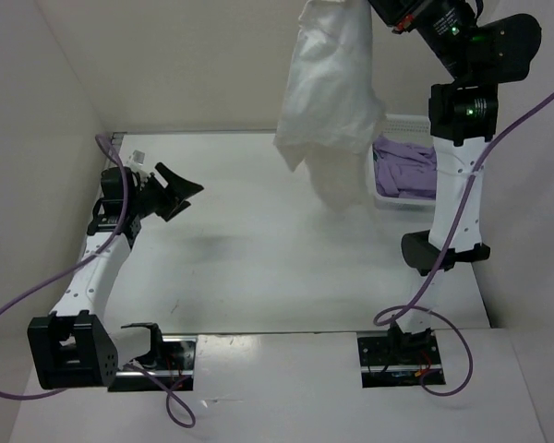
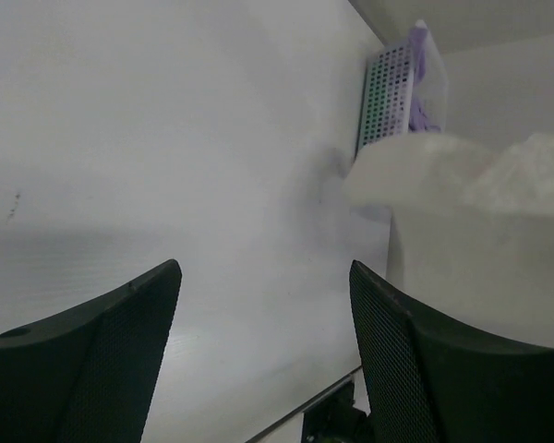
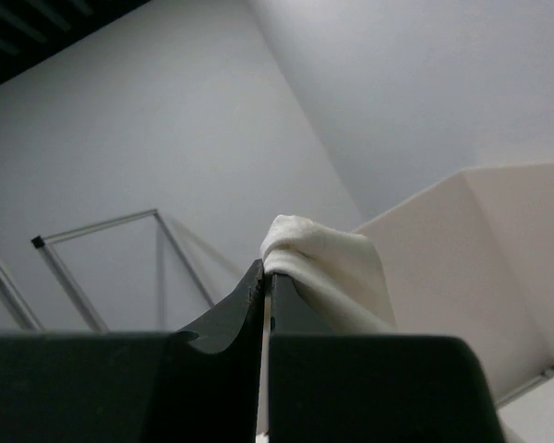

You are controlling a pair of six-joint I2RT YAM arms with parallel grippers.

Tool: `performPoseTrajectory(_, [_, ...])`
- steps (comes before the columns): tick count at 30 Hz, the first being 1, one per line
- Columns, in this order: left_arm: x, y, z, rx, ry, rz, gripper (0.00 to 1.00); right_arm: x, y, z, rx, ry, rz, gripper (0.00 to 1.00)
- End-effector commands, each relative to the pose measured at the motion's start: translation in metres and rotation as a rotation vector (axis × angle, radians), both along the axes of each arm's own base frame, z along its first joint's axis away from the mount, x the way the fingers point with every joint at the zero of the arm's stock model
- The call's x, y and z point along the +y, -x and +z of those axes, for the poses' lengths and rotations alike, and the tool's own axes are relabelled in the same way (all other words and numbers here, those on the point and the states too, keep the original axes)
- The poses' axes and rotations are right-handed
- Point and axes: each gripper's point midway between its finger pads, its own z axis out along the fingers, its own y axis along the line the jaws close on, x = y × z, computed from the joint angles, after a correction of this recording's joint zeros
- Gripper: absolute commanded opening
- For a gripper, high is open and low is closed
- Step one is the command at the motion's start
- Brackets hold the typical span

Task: Fold and stack the t-shirts
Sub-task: Move the tshirt to the center of the board

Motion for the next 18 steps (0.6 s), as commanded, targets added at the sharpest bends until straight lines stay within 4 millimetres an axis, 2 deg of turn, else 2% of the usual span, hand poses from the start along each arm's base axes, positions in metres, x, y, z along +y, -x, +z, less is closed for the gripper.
performPoseTrajectory(1, [0.012,-0.016,0.008,-0.018,0.041,0.064,0.82,0.008,0.034,0.001,-0.069,0.049,0.139,0.00])
performPoseTrajectory(2, [0.012,-0.017,0.004,-0.008,0.041,0.064,0.82,0.010,0.025,-0.009,-0.045,0.082,0.122,0.00])
performPoseTrajectory(3, [0.013,-0.019,0.010,-0.025,0.033,0.061,0.82,0.014,0.005,-0.029,0.032,0.123,0.103,0.00])
performPoseTrajectory(5, [0.017,-0.021,0.006,-0.023,-0.013,0.062,0.82,0.017,-0.039,-0.076,0.137,0.212,0.006,0.00])
performPoseTrajectory(6, [0.023,-0.025,0.011,-0.040,-0.049,0.082,0.82,0.022,-0.093,-0.154,0.343,0.245,-0.013,0.00])
performPoseTrajectory(7, [0.029,-0.025,0.006,-0.037,-0.107,0.093,0.82,0.003,-0.099,-0.164,0.344,0.234,-0.114,0.00])
performPoseTrajectory(8, [0.033,-0.025,0.006,-0.036,-0.132,0.100,0.81,-0.008,-0.134,-0.231,0.505,0.252,-0.185,0.00])
performPoseTrajectory(9, [0.030,-0.024,0.001,-0.034,-0.171,0.090,0.81,-0.022,-0.153,-0.294,0.624,0.297,-0.248,0.00])
performPoseTrajectory(11, [0.025,-0.019,-0.014,-0.007,-0.203,0.074,0.79,-0.030,-0.169,-0.352,0.728,0.339,-0.286,0.02])
performPoseTrajectory(12, [0.026,-0.016,-0.024,0.017,-0.229,0.085,0.79,-0.039,-0.173,-0.392,0.815,0.389,-0.319,0.10])
performPoseTrajectory(13, [0.023,-0.011,-0.039,0.043,-0.259,0.078,0.78,-0.056,-0.182,-0.426,0.895,0.427,-0.431,0.21])
performPoseTrajectory(14, [0.015,-0.003,-0.053,0.071,-0.281,0.049,0.78,-0.059,-0.180,-0.431,0.909,0.439,-0.450,0.27])
performPoseTrajectory(15, [0.017,-0.002,-0.057,0.088,-0.292,0.061,0.78,-0.063,-0.178,-0.433,0.914,0.448,-0.474,0.35])
performPoseTrajectory(16, [0.010,0.004,-0.061,0.091,-0.319,0.041,0.76,-0.069,-0.172,-0.441,0.928,0.478,-0.504,0.47])
performPoseTrajectory(18, [-0.016,0.028,-0.087,0.159,-0.346,-0.049,0.76,-0.073,-0.148,-0.447,0.937,0.567,-0.584,0.58])
